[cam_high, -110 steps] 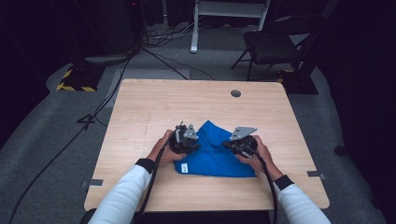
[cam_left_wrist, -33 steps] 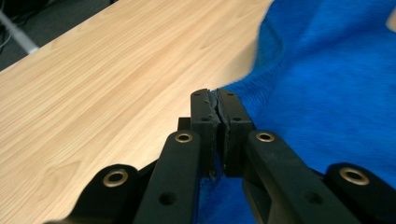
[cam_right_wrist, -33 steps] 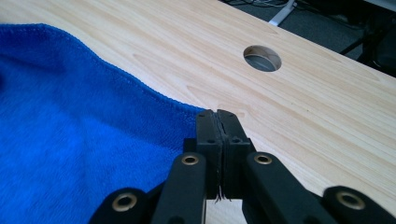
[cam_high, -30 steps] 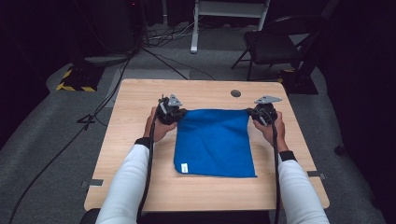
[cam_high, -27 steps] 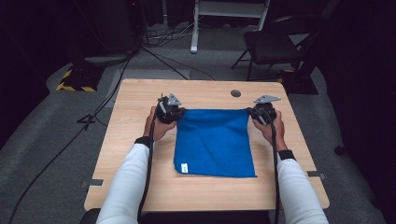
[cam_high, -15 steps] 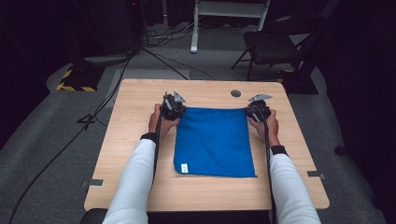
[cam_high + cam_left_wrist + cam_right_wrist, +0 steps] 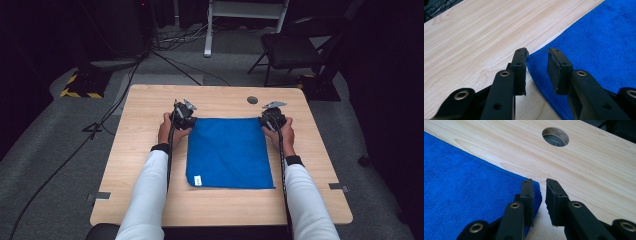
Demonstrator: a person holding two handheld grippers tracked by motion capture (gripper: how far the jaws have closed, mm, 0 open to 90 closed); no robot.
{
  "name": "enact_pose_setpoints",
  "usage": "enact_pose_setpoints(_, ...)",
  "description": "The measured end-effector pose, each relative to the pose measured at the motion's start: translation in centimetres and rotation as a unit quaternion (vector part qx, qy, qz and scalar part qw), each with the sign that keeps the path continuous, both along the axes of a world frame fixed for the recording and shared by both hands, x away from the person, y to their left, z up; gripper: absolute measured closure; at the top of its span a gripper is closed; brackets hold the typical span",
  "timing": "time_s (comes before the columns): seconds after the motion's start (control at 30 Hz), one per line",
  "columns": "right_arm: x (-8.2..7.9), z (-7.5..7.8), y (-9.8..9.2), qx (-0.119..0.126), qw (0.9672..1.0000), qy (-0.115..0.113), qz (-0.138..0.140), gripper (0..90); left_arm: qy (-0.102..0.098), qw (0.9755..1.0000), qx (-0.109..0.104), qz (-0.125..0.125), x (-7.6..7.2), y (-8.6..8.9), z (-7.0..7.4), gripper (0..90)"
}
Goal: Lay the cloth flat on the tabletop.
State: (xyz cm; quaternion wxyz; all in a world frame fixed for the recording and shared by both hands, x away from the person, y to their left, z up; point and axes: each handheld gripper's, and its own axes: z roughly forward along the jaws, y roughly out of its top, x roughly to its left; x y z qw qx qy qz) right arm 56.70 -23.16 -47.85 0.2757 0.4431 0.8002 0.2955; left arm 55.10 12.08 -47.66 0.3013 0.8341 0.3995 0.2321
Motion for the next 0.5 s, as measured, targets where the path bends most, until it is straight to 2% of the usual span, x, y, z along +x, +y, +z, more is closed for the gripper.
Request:
enact_pose_setpoints(0.07,-0.4,0.4,-0.1,0.004,1.0000,-0.003,0.004,75.0,-0.004,0.9999,-0.013,0.000,-0.3,0.3,0.3,59.1)
enact_pose_setpoints(0.1,-0.4,0.4,-0.1,0.004,1.0000,-0.003,0.004,75.0,-0.005,0.9999,-0.011,-0.001,-0.4,0.4,0.5,59.1)
enact_pose_setpoints(0.17,-0.8,0.8,-0.7,0.017,0.9998,-0.003,0.009,72.9,-0.011,0.9999,-0.009,-0.005,-0.8,0.6,0.8,49.4)
enact_pose_setpoints(0.2,-1.0,0.9,-0.8,0.017,0.9998,-0.004,0.010,72.4,-0.013,0.9998,-0.009,-0.009,-1.0,0.7,1.0,48.0)
enact_pose_setpoints(0.27,-1.2,1.0,-0.9,0.015,0.9998,-0.005,0.013,70.4,-0.015,0.9997,-0.010,-0.018,-1.6,0.7,1.3,44.7)
enact_pose_setpoints(0.37,-2.3,1.7,-1.5,0.023,0.9988,-0.003,0.043,66.2,-0.022,0.9987,-0.004,-0.046,-2.9,0.8,1.8,40.5)
enact_pose_setpoints(0.5,-3.2,2.0,-1.7,0.021,0.9978,0.001,0.064,62.5,-0.023,0.9970,0.000,-0.073,-4.5,0.8,2.1,36.4)
